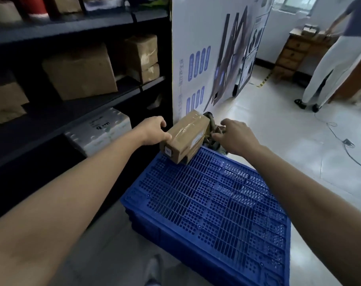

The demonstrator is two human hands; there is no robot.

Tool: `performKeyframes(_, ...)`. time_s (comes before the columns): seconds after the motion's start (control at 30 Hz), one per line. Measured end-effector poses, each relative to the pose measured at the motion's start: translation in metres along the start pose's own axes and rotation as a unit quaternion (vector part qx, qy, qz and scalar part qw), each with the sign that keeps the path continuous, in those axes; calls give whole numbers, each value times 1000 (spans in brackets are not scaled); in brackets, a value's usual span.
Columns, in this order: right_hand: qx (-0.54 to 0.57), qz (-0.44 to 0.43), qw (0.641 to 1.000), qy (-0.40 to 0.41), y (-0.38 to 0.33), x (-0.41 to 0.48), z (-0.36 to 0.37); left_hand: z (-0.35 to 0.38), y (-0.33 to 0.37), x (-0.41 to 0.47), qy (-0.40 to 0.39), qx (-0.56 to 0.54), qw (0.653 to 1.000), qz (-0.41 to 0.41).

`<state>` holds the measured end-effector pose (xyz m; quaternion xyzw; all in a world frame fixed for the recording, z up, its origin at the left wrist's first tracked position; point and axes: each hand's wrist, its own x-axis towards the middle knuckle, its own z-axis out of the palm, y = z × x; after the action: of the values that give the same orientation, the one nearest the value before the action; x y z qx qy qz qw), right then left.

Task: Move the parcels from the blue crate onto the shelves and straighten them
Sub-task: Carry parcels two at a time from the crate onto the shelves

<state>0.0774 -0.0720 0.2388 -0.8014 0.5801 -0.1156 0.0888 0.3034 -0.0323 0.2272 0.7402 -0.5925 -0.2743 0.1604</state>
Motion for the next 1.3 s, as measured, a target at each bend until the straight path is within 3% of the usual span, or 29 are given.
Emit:
performKeyframes(0.3,18,70,996,-57,30,114,97,30,-75,167,-138,-117,979,-96)
performKeyframes(0.6,44,93,990,-101,69,171,198,101,-123,274,-199,-237,939,-152)
performKeyframes(0.83,55,139,979,-137,101,187,249,144,-149,314,-266,-335,888,-171)
performKeyframes(0.97,67,147,978,-133,113,199,261,154,-163,324,-265,-345,878,-199)
performKeyframes(1.23,132,164,969,-126,112,210,270,173,-191,334,-272,-477,813,-194)
performKeyframes(1.3,155,167,967,-118,110,211,271,177,-190,332,-273,-473,814,-196)
